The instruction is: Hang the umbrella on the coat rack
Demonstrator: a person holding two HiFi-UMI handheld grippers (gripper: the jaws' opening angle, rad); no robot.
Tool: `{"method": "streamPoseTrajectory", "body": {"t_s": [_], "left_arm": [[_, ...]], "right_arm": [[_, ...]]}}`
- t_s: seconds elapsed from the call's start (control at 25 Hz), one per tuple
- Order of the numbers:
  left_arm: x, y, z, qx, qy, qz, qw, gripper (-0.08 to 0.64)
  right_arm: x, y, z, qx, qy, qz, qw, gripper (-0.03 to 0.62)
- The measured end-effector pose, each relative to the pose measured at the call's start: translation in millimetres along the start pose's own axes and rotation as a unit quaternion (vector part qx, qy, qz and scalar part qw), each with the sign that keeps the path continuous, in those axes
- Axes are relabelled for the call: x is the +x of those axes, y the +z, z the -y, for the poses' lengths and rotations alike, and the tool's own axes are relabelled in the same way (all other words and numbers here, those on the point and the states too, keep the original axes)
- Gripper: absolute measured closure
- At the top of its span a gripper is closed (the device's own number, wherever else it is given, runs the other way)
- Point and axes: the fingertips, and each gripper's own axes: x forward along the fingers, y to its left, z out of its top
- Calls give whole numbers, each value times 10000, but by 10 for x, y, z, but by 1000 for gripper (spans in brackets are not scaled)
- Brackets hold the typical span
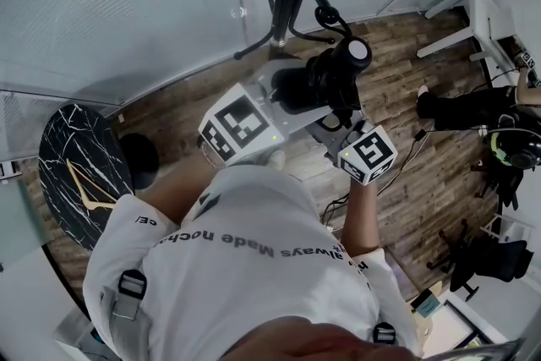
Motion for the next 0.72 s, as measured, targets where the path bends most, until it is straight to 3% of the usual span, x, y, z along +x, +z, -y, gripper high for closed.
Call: {"method": "streamPoseTrajectory", "body": {"t_s": [0.72], "left_arm": [[192, -184, -271, -132, 159, -197, 9996, 308]], "right_arm": [[135, -164, 266, 303, 181, -247, 9991, 330]]}}
